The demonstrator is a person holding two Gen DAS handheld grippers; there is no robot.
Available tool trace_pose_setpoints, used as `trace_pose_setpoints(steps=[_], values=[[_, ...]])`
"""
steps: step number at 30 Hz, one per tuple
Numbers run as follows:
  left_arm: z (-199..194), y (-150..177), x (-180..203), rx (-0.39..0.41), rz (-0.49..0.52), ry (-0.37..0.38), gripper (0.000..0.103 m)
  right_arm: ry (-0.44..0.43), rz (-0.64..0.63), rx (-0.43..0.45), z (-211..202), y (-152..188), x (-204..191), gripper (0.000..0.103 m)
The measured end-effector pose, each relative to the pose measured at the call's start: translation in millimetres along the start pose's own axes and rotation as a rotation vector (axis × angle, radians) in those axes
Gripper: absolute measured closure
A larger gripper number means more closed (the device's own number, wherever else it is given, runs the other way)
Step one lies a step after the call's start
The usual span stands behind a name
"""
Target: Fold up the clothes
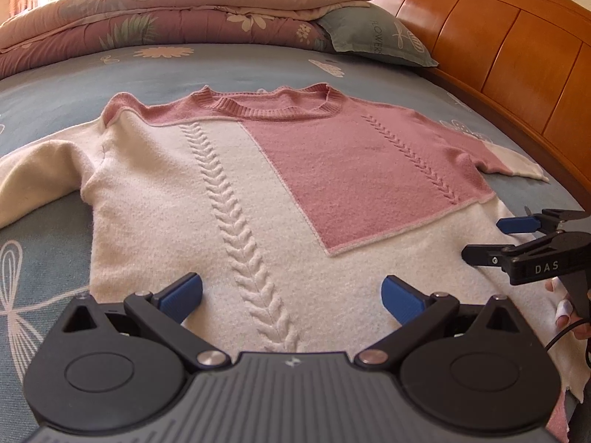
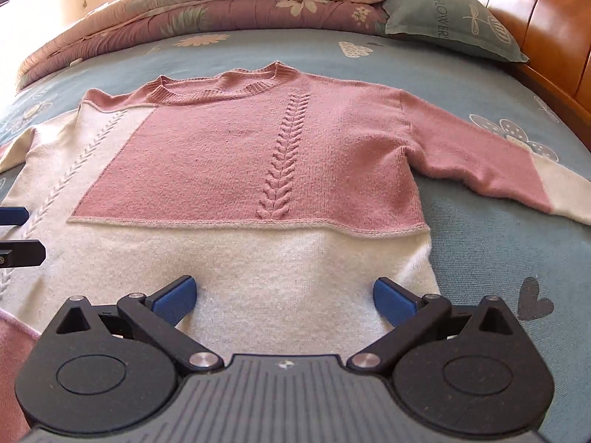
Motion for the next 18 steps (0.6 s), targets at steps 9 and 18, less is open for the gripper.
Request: trace_pose_setpoints(steps=[9,18], values=[[-9,12,16,-0.027,0.058,-0.114,0.001,-0.016,-0.038,0.035,0,2,2,0.000],[-38,25,16,-0.069,-0.076,-0.045,0.001,-0.017,-0.072,0.026,0,1,0,0.000]])
Point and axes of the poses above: each gripper's, at about its wrist camera, not at the fingertips, and z roughly the way its jaws point, x to its right, y to its underside, the point moved 6 cm from there along z, roughly the way its jaws point, and after that the axes turned 7 degrees about -y, right-handed, at the moved point
